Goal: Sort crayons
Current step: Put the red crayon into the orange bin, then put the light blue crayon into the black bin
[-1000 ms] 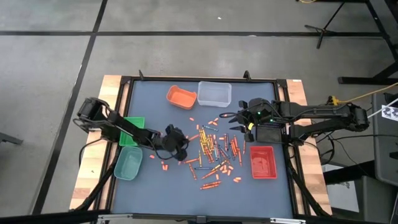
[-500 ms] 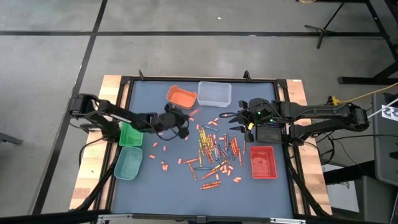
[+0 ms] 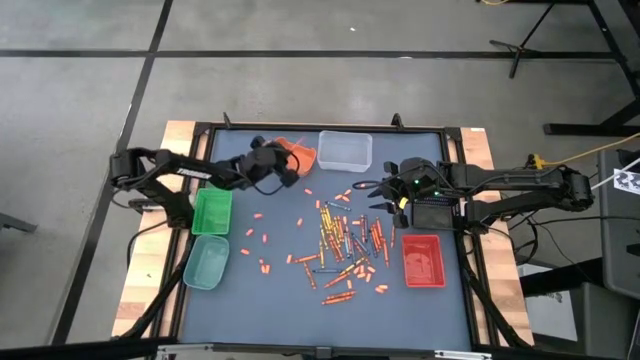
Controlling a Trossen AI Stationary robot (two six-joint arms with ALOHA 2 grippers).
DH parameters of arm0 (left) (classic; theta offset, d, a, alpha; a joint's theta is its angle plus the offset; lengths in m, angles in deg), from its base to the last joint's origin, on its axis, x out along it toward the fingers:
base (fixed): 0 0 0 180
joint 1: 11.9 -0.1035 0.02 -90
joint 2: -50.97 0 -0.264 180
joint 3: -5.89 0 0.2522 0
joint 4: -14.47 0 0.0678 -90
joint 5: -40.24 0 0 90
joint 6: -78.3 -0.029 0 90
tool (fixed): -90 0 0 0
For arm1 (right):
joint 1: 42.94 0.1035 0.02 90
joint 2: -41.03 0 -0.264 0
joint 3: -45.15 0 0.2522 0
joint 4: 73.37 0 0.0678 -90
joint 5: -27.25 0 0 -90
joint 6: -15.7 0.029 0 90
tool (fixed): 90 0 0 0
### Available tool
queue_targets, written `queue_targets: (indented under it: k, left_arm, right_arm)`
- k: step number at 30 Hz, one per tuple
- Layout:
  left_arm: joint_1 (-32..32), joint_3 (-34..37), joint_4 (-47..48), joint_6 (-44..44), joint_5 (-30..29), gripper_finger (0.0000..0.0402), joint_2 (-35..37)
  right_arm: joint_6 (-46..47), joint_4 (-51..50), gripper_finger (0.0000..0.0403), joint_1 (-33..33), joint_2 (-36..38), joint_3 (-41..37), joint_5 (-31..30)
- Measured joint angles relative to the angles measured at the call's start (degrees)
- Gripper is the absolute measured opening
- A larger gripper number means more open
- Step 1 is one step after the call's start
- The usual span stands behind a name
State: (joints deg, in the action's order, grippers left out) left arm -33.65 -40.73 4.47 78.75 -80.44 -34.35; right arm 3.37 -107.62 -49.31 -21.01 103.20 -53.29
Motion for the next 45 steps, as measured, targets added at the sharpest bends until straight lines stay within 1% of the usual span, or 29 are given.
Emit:
queue_targets:
  k: [7,10,13,16,23,26,35,38,42,45]
  left_arm:
    - [-1.91,0.0,7.17,0.32,3.28,0.0005,0.0]
    - [-1.89,0.0,12.2,0.33,3.17,0.0005,-0.02]
    - [-1.89,0.0,14.37,0.37,2.73,0.0006,-0.02]
    - [-1.89,0.0,13.94,0.52,2.73,0.0016,-0.02]
    - [-1.89,0.0,13.78,0.7,2.64,0.006,-0.02]
    - [-1.89,0.0,13.78,0.98,2.64,0.0069,-0.02]
    - [-1.87,0.0,13.78,1.05,2.64,0.0072,-0.02]
    - [-1.87,0.0,13.75,1.05,2.64,0.0072,-0.03]
    - [-1.87,0.0,13.3,1.05,2.64,0.0072,-0.04]
    - [-1.87,0.0,12.79,1.05,2.67,0.0072,-0.07]
  right_arm:
    - [0.01,0.02,0.0138,0.0,0.0,0.0,0.0]
    - [0.01,0.08,0.0138,0.0,0.0,0.0,0.0]
    - [0.01,0.68,0.0138,0.0,0.0,0.0,0.0]
    - [-0.01,1.2,0.0138,0.0,0.0,0.0,0.0]
    - [0.01,1.18,0.0138,0.0,0.0,0.0,0.0]
    - [0.0,1.19,0.0138,0.0,0.01,0.0,0.0]
    - [0.01,1.19,0.0138,0.0,0.0,0.0,0.0]
    - [0.13,2.69,0.0138,0.0,-0.88,0.0,0.03]
    - [0.63,6.89,0.0138,0.0,-4.15,0.0,0.11]
    - [0.69,10.46,0.0138,-0.01,-7.94,0.0,0.11]
